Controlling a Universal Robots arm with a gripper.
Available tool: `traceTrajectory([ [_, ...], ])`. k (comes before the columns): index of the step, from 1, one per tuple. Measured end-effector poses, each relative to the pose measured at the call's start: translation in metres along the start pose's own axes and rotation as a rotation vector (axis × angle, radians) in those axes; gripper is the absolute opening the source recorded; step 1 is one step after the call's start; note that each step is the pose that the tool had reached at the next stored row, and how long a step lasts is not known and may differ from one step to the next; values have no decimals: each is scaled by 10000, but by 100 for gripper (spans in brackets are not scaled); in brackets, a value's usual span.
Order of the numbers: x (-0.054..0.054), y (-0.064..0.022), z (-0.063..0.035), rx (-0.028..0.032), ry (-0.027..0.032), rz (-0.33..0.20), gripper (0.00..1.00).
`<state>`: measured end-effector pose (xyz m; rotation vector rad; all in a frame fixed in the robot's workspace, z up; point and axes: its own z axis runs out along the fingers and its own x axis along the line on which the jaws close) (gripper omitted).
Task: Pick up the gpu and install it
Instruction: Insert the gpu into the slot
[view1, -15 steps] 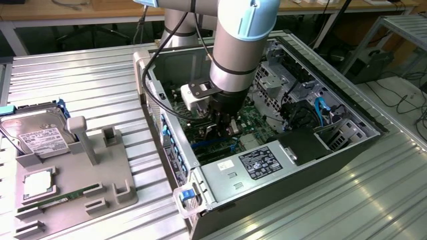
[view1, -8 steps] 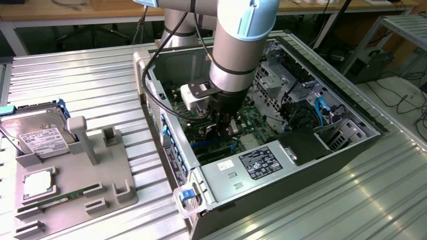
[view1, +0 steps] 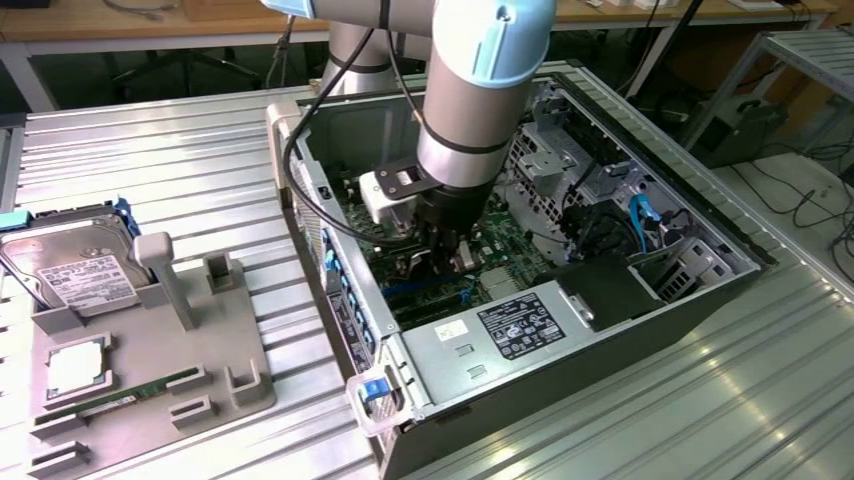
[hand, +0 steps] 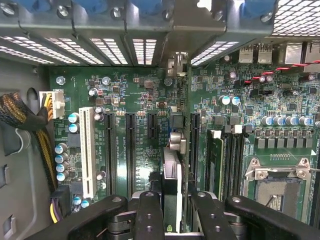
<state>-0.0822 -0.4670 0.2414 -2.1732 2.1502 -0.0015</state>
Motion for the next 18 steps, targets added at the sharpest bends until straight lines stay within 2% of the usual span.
traceTrajectory([
  [10,4,4,66,0,-40,2,27],
  [14,4,4,70,1,-42,2,27],
  [18,9,9,134,-8,-27,0,27],
])
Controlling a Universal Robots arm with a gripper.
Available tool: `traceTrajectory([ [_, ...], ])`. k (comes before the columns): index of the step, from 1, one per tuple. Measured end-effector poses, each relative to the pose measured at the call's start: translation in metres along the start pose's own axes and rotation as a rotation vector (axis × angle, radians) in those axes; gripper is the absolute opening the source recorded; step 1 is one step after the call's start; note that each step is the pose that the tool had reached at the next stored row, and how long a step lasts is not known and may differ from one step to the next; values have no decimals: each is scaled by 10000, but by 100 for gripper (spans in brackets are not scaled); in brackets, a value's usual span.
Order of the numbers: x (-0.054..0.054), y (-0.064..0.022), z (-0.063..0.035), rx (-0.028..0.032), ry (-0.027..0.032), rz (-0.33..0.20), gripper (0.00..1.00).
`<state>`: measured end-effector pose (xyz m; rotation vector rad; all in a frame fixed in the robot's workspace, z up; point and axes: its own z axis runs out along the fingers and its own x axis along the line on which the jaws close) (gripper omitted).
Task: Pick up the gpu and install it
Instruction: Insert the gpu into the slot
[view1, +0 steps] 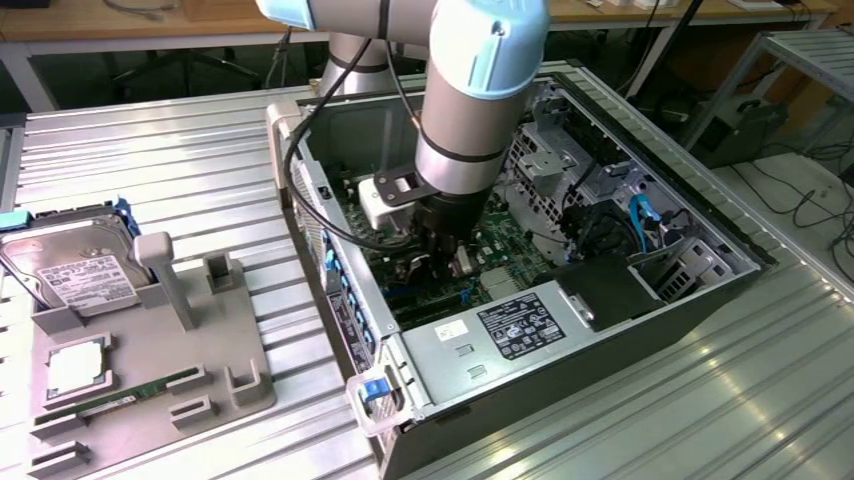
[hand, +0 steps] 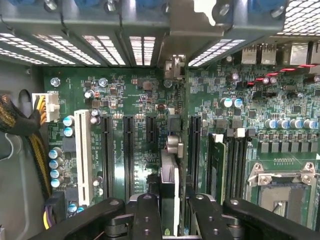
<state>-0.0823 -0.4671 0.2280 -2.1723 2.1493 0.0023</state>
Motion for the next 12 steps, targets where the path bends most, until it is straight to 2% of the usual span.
traceTrajectory([
  [2,-1,0,18,9,-16,2,27],
  [8,-1,0,17,17,-14,1,27],
  [9,-5,-2,23,36,-39,1,27],
  [11,-7,-2,-12,48,-17,0,29],
  [12,-11,-3,-40,64,-9,-1,35],
])
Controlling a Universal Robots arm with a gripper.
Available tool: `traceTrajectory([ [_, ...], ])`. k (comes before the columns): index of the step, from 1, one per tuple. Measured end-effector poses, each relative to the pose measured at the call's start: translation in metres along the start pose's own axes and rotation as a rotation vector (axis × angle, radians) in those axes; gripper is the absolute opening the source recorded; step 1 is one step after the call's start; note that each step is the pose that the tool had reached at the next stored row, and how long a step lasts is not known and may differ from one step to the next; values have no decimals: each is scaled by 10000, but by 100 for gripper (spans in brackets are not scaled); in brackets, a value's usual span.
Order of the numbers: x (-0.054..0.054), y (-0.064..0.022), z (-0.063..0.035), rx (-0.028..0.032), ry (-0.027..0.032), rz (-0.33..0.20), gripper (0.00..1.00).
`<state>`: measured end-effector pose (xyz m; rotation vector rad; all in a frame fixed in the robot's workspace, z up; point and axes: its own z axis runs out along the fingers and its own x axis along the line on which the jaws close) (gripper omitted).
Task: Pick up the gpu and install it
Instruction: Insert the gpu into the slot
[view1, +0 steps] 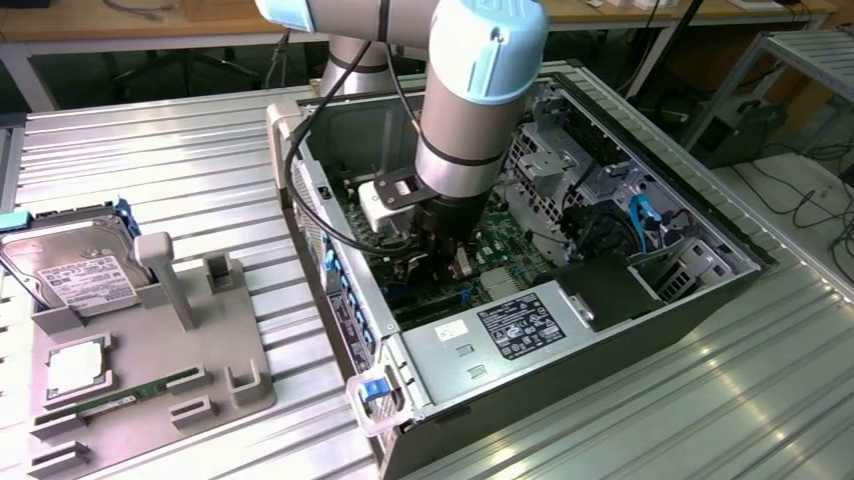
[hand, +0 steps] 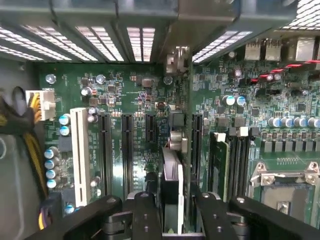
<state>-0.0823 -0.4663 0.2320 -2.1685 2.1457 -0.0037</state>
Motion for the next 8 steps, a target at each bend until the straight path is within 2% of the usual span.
traceTrajectory([
  [6,-37,-18,-260,119,24,-10,35],
  [8,-56,-26,-376,155,37,-13,35],
])
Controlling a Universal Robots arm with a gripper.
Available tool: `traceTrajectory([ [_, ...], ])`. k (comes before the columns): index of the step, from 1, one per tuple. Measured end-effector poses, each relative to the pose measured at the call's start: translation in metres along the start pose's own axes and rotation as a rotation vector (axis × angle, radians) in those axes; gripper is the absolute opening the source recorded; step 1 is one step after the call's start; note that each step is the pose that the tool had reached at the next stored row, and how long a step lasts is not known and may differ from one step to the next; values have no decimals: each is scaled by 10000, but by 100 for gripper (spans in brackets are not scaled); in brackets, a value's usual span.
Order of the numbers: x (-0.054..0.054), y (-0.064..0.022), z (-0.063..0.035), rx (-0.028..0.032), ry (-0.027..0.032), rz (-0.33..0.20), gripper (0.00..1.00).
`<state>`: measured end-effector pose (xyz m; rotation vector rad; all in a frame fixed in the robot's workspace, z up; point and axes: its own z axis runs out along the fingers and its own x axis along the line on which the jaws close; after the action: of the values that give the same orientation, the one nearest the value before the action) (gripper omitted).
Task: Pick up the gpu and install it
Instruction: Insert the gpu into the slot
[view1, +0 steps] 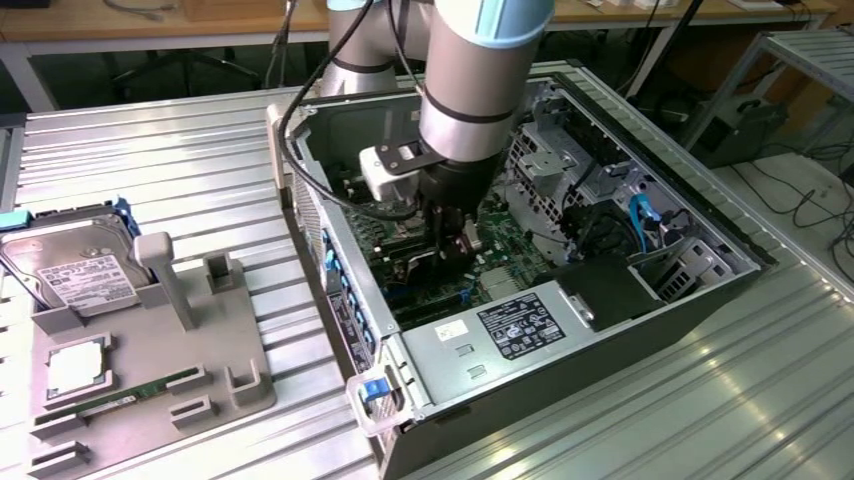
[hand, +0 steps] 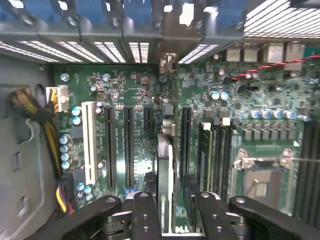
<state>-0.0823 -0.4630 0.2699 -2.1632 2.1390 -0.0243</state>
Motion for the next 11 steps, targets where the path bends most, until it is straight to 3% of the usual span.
traceTrajectory([
  [3,-17,-11,-116,48,7,-6,35],
  [5,-18,-11,-127,62,5,-5,34],
  [7,-18,-11,-127,62,5,-5,20],
  [11,-18,-11,-127,62,6,-5,11],
])
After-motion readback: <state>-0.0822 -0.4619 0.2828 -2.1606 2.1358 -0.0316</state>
